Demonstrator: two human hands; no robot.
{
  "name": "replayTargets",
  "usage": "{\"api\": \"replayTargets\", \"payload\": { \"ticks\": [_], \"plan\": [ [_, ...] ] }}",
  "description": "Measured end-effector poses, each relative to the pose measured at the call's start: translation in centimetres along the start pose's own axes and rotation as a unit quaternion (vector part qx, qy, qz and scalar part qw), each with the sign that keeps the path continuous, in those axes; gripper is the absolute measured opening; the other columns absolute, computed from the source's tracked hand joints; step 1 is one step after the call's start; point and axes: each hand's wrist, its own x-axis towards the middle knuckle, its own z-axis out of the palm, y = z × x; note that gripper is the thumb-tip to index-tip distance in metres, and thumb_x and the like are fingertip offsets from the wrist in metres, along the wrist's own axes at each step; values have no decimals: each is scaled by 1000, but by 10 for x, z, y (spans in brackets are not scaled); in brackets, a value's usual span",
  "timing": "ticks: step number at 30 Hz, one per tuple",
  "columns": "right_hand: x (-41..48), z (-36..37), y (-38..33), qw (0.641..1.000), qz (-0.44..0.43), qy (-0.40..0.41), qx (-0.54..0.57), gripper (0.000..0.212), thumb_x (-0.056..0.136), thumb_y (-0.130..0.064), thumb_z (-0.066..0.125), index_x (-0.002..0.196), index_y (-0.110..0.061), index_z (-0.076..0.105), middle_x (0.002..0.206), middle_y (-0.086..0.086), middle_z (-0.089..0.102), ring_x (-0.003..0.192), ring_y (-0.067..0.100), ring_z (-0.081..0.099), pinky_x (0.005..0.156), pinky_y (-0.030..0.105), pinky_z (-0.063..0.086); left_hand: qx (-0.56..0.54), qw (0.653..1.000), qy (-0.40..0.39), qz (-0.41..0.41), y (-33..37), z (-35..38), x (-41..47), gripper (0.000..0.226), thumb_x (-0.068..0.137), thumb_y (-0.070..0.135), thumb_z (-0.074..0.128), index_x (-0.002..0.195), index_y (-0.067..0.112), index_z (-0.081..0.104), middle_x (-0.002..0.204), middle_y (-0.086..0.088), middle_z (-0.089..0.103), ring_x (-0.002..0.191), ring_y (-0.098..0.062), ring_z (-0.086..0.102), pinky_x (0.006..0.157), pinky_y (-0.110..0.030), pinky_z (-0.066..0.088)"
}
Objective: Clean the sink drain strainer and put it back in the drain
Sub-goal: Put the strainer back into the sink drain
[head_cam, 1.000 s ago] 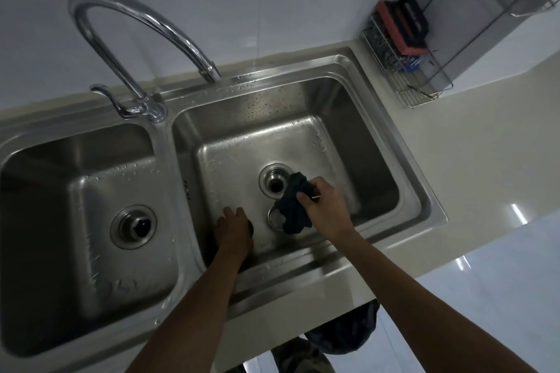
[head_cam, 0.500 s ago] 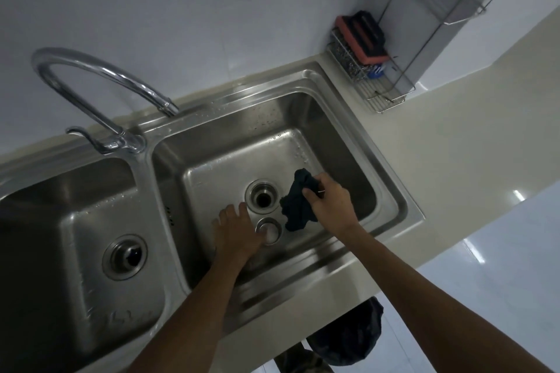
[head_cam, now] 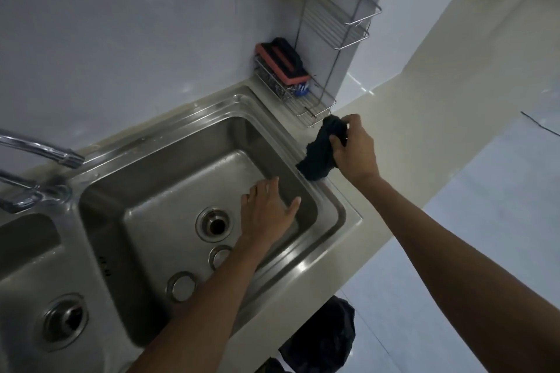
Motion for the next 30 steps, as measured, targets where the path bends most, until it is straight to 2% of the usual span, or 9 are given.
{"api": "replayTargets", "payload": {
  "ticks": [3,6,8,15,17,19,21,25,30],
  "plan": [
    [1,0,25,996,-21,-19,-83,42,97,-10,55,135,-23,43,119,13,55,94,24,54,77,34,51,8,1000,-11,6,9,4,6,82,95,70,43,156,17,28,156,-11,41,143,-27,39,113,-47,34],
    [-8,18,56,966,18,-146,-213,43,96,-16,55,139,-21,49,134,18,46,108,38,53,87,44,53,17,1000,-22,0,11,8,9,83,95,72,43,156,18,28,156,-11,41,143,-28,39,113,-47,33],
    [-17,30,69,946,39,-186,-263,46,97,-22,57,142,-23,46,139,18,41,114,41,48,87,48,52,23,999,-28,-4,10,10,9,84,94,73,42,156,18,29,156,-12,41,142,-28,39,113,-47,33],
    [-6,22,65,929,49,-210,-299,46,94,-33,56,138,-30,45,135,13,46,109,38,54,82,45,50,51,998,-38,-9,-3,11,1,83,95,73,42,154,15,31,150,-11,46,136,-28,44,109,-46,38],
    [-14,22,51,914,58,-163,-366,49,91,-37,59,136,-28,43,132,16,44,105,38,52,80,46,47,56,998,-36,-12,-9,8,-4,84,95,73,41,154,15,32,149,-11,47,135,-28,45,109,-45,39],
    [-29,28,28,907,25,-90,-410,49,87,-36,63,130,-20,44,128,20,43,103,39,49,81,48,45,63,997,-34,-18,-18,4,-10,84,94,73,42,154,15,32,148,-11,47,134,-28,45,108,-45,38],
    [-48,43,5,913,-44,-70,-399,47,88,-31,62,128,-17,43,132,22,43,108,40,50,86,51,48,73,997,-26,-28,-31,-2,-17,84,94,73,43,154,16,32,147,-11,48,134,-28,46,108,-45,38],
    [-96,95,-39,927,-145,-151,-313,54,92,-32,61,138,-21,35,142,19,36,123,39,47,98,50,50,112,992,-15,-62,-78,-14,-47,80,93,71,46,151,18,36,147,-9,50,133,-28,47,110,-44,39],
    [-143,161,-67,899,-198,-246,-304,61,91,-36,63,141,-22,31,146,15,34,126,36,46,99,47,47,134,984,0,-113,-144,-21,-94,77,90,71,49,147,20,40,143,-8,51,130,-27,47,103,-42,38]
  ]
}}
